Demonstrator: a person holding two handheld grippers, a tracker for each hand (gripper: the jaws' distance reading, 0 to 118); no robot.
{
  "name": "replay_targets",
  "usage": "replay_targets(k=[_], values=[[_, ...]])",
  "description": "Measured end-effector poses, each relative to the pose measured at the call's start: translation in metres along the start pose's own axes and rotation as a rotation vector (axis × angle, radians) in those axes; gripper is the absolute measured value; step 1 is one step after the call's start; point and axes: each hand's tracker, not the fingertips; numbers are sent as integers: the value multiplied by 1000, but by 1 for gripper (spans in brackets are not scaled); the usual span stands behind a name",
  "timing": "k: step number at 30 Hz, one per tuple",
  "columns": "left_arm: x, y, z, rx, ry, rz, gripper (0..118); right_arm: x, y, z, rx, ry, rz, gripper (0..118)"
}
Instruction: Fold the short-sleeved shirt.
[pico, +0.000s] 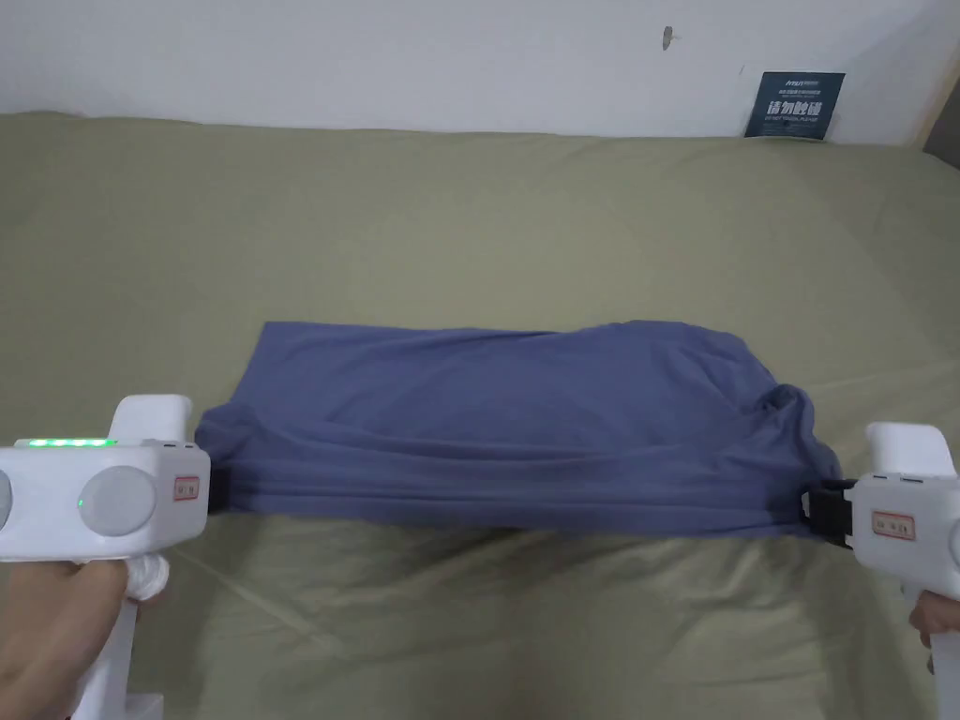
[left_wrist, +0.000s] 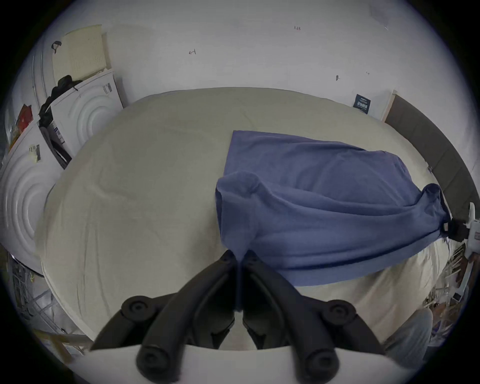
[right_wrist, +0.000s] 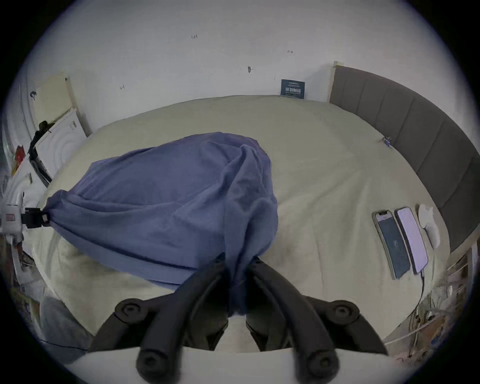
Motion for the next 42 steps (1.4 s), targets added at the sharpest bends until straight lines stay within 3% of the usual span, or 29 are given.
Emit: replay_targets(k=[9,12,13,14,15,16,17,18,22,23,24,25,26,27,37,41,42], values=[[-10,-58,28,-20,-23,22,4,0,-56,24,-23,19,-9,10],[-10,-60,21,-22,-36,23,4,2,-55,13,-41,25,-51,11],[-11,-60,19,-26,-51,23,4,2,-55,9,-51,21,-58,13],[-11,-61,17,-25,-55,23,10,1,-55,9,-60,4,-52,34],[-12,-62,17,-18,-49,20,33,0,-56,9,-69,-41,-37,68],[-14,-61,16,-17,-48,20,88,0,-56,9,-71,-44,-32,108],[-16,-61,17,-21,-48,21,118,0,-59,24,-26,-73,-23,115],[-16,-60,24,7,-26,27,118,-4,-57,33,-8,-58,-11,108],[-6,-33,31,51,-24,0,106,-6,-30,35,43,-84,18,110],[-2,-24,29,58,-26,0,99,-8,-22,34,64,-80,15,102],[-1,-14,26,71,-27,3,82,-11,-12,33,97,-71,0,87],[4,-3,22,86,-27,9,40,-13,-2,29,110,-69,0,59],[8,8,16,88,-28,8,0,-17,7,25,121,-63,2,8],[12,20,8,99,-12,10,0,-21,16,16,126,-64,8,0],[20,127,-88,28,18,13,2,-19,82,-53,120,-47,14,0],[17,148,-128,-9,71,-11,27,-18,91,-70,107,-72,35,0],[16,151,-141,-68,88,-5,67,-16,93,-74,103,-75,36,0]])
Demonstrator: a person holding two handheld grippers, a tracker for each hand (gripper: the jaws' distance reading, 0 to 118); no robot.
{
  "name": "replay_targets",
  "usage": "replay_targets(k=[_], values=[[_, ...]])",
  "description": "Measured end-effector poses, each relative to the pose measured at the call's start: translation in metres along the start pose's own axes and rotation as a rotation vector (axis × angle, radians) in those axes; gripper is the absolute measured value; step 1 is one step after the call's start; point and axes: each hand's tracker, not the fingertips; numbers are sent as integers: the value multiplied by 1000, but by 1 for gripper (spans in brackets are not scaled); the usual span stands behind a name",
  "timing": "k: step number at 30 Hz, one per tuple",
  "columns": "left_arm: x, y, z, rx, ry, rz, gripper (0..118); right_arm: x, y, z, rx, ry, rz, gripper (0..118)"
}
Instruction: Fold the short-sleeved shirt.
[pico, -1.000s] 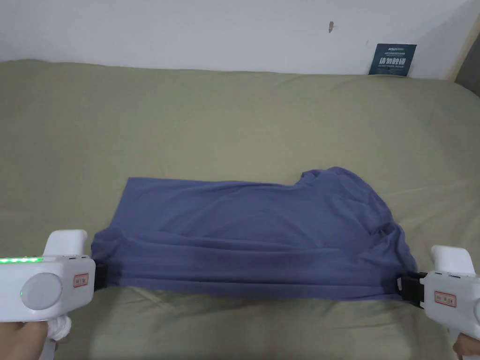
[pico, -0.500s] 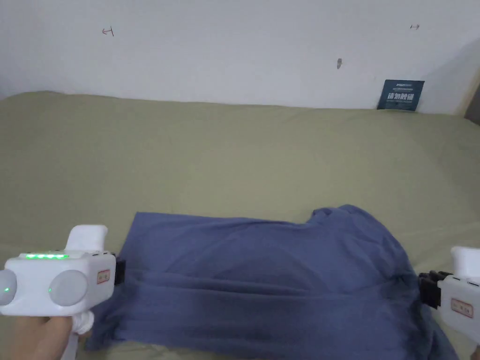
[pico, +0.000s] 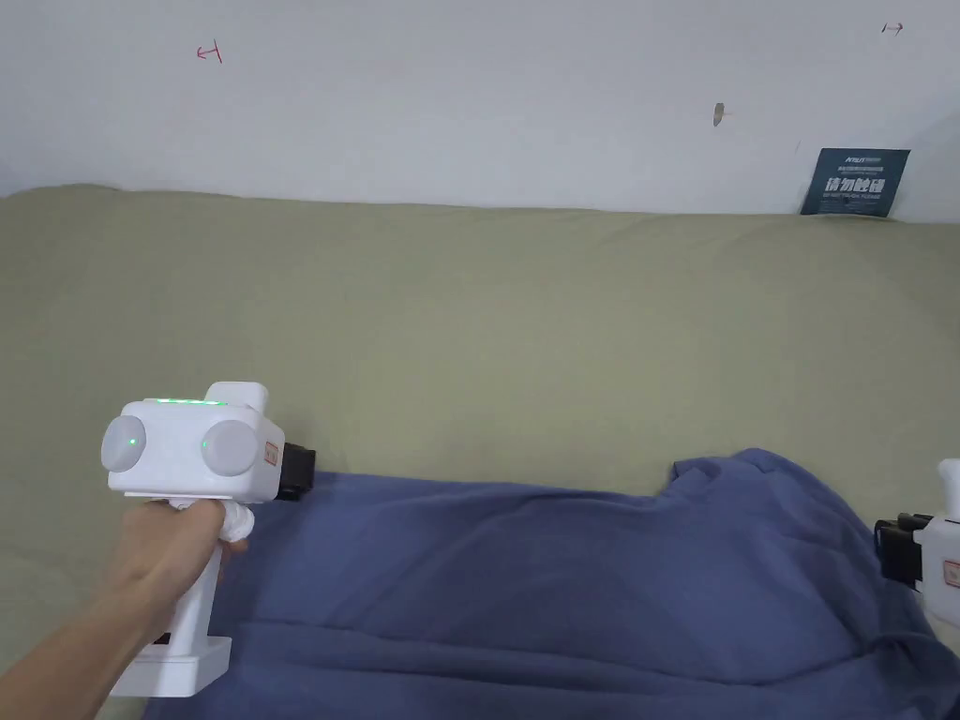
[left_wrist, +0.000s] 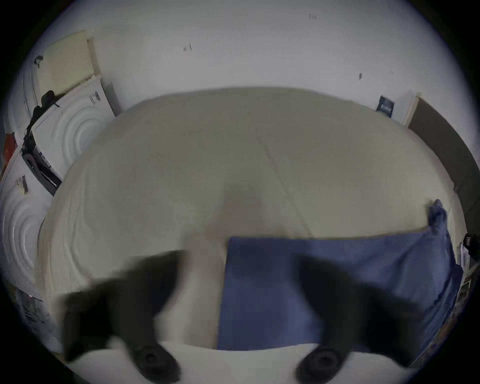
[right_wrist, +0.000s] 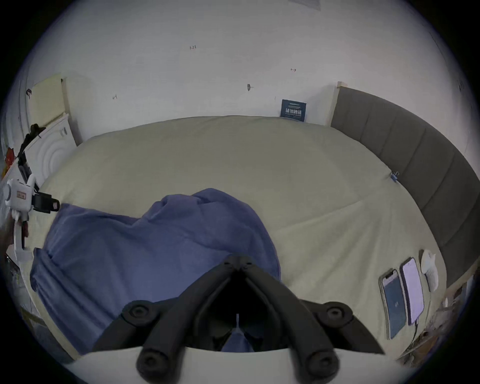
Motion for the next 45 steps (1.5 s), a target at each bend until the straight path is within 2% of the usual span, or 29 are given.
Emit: replay_targets(k=[1,2,3,7,9,10,11,12,16,17,18,19,20,21,22,23,25,26,28,30,31,33,34,35,36,39,45], values=[[0,1,-11,-32,-1,2,107,1,1,-4,-7,-1,1,0],[1,0,-14,13,1,-1,118,2,2,-8,-17,-4,0,0],[1,2,-19,-13,18,8,112,6,5,-16,-25,-8,-2,0],[2,-10,-32,-38,8,-18,107,10,10,-29,-44,-29,-1,0],[4,-13,-25,-16,5,-34,94,9,13,-34,-57,-37,4,0],[7,-8,-22,-6,-10,-40,79,9,15,-38,-61,-48,15,0],[8,-9,-19,12,-26,-29,38,12,17,-42,-64,-51,21,0],[10,-9,-18,17,-26,-27,6,13,21,-45,-71,-53,26,0],[14,-10,-26,14,-17,-47,4,27,34,-73,-111,-70,26,0],[13,-9,-26,16,-21,-35,4,30,38,-79,-122,-79,22,5],[17,-11,-17,26,-18,-36,4,34,40,-86,-136,-82,13,21],[17,-11,-16,23,-19,-39,4,36,42,-94,-175,-80,8,53],[18,-12,-16,20,-19,-47,4,40,43,-102,-218,-73,-6,100],[20,-13,-15,18,-17,-60,4,44,43,-113,-269,-60,-27,115],[18,-9,-20,5,-21,-62,4,47,41,-121,-296,-55,-46,114],[18,-9,-20,4,-21,-60,4,46,38,-123,-306,-45,-42,107],[18,-9,-23,2,-20,-57,4,47,32,-138,-364,-107,21,109],[19,-9,-24,1,-20,-57,4,48,30,-143,-370,-99,35,109],[19,-9,-24,4,-17,-60,4,55,33,-145,-355,-53,-48,109],[19,-9,-25,7,-14,-72,4,64,38,-142,-348,-29,-74,107],[18,-9,-24,9,-15,-74,4,61,35,-128,-327,-35,-71,98],[17,-9,-20,14,-18,-74,4,67,39,-116,-295,-17,-70,58],[16,-11,-16,24,-22,-70,4,68,39,-107,-291,42,-80,25],[15,-12,-12,29,-28,-68,4,65,37,-99,-285,70,-101,0],[13,-14,-6,34,-30,-66,4,62,36,-90,-254,39,-93,0],[6,-19,14,62,-40,-70,4,54,36,-63,-192,34,-66,0],[-20,-36,70,137,-84,-39,4,54,30,3,-101,96,-81,0]])
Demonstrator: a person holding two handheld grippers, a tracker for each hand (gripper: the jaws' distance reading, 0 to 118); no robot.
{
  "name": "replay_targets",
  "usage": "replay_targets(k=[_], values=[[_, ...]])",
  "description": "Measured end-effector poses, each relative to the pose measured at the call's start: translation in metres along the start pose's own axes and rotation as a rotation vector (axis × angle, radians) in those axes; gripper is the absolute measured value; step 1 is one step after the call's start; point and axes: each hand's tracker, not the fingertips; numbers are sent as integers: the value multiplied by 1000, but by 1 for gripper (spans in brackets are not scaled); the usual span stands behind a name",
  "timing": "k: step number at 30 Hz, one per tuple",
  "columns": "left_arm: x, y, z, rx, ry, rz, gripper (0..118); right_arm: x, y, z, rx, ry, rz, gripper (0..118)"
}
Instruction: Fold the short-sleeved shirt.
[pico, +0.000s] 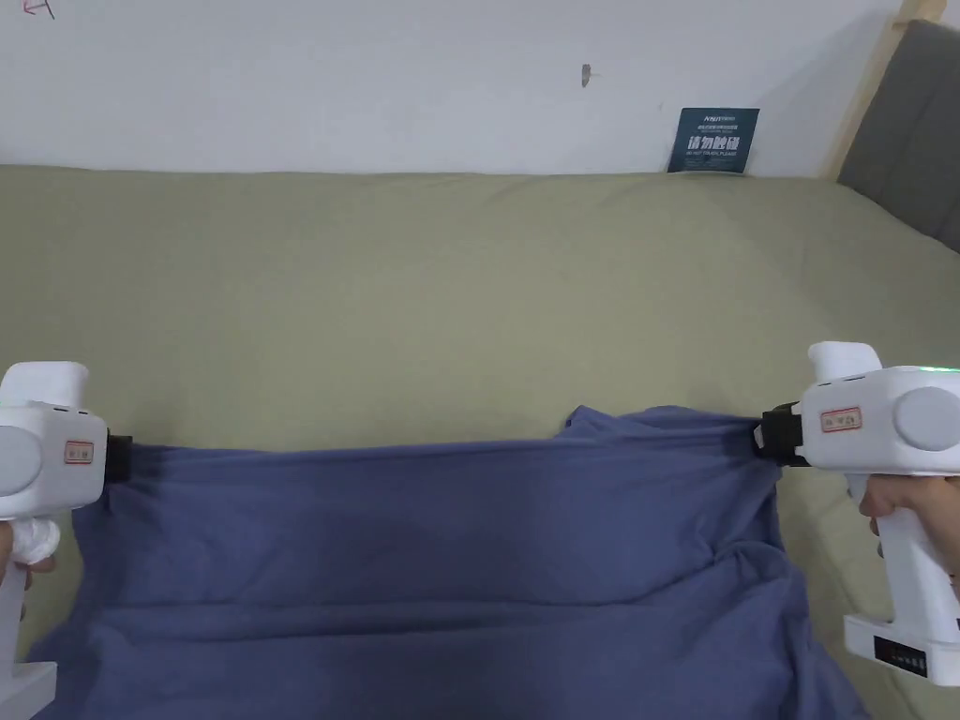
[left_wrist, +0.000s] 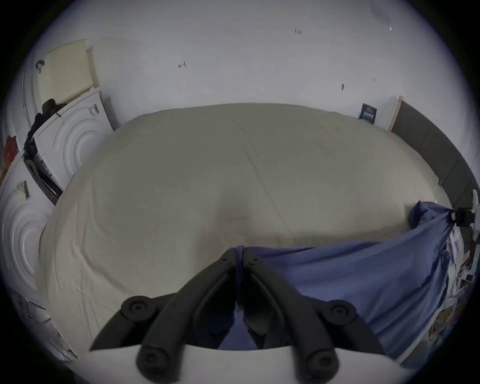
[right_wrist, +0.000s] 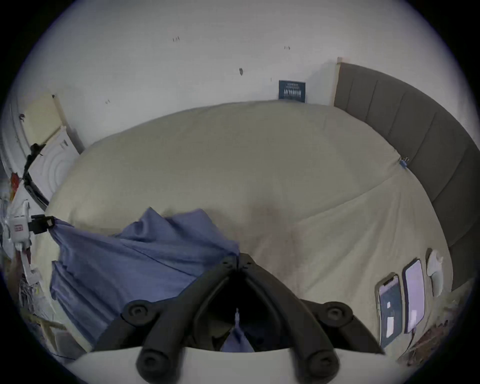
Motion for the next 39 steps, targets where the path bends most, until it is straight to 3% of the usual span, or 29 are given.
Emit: replay_targets(k=[15,23,28,33,34,35,36,37,38,39], values=[[-28,-97,108,85,-67,19,4,4,-108,130,115,72,-25,0],[-22,-164,99,54,-47,-28,4,8,-178,103,4,34,-34,0],[-24,-178,88,11,-51,12,4,12,-187,92,-26,32,-78,0],[-21,-177,94,13,-52,18,8,6,-185,95,-25,12,-52,0],[-21,-177,95,12,-57,16,25,4,-185,98,-18,6,-43,6],[-20,-176,98,11,-58,12,75,-1,-184,101,-10,-15,-9,39],[-18,-175,101,10,-44,-3,109,-8,-182,106,-3,-53,28,83],[-15,-175,105,21,-26,-15,118,-12,-182,108,18,-101,68,118],[-13,-175,111,56,-15,-22,115,-14,-183,109,44,-108,83,111],[-11,-171,121,124,4,-14,113,-22,-178,124,188,-111,108,109]])
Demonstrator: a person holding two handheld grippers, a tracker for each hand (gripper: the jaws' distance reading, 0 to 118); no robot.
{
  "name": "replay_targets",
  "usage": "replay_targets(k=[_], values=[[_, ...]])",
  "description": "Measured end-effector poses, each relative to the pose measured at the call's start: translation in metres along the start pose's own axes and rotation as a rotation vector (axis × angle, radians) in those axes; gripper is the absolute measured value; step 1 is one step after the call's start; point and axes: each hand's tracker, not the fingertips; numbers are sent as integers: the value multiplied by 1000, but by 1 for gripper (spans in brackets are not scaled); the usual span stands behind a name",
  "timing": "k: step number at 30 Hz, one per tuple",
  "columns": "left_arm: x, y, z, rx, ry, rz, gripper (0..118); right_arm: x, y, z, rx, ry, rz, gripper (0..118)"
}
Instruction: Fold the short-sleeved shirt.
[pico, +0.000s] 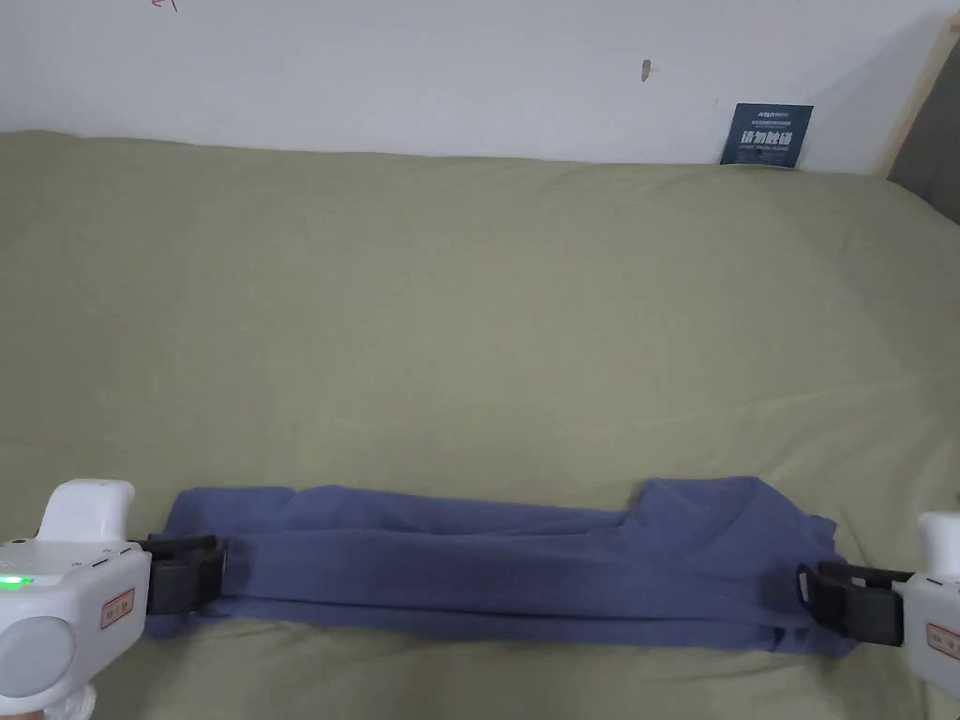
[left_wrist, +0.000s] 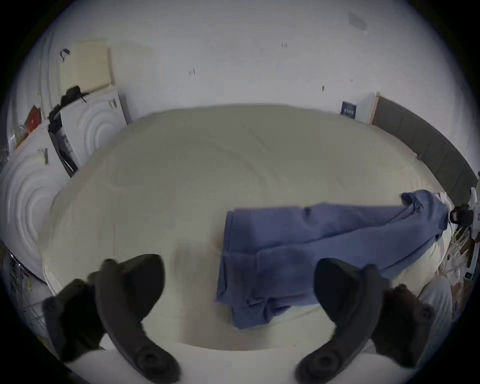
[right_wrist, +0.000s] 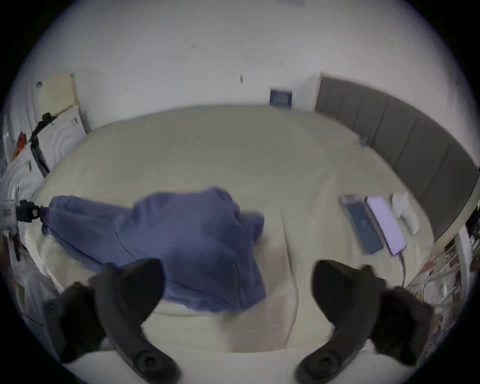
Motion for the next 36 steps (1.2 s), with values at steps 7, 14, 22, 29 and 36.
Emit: replay_targets(k=[7,14,22,29,36], values=[[49,29,41,218,15,-12,98,-74,37,26,165,67,-34,102],[90,32,35,339,25,25,0,-144,37,15,362,32,-63,0],[47,49,15,198,-163,126,0,-174,49,21,406,45,6,0],[-63,76,-51,-325,-665,408,0,-185,52,13,408,46,15,0],[-113,61,-90,-434,-628,434,0,-194,51,2,385,48,27,0]])
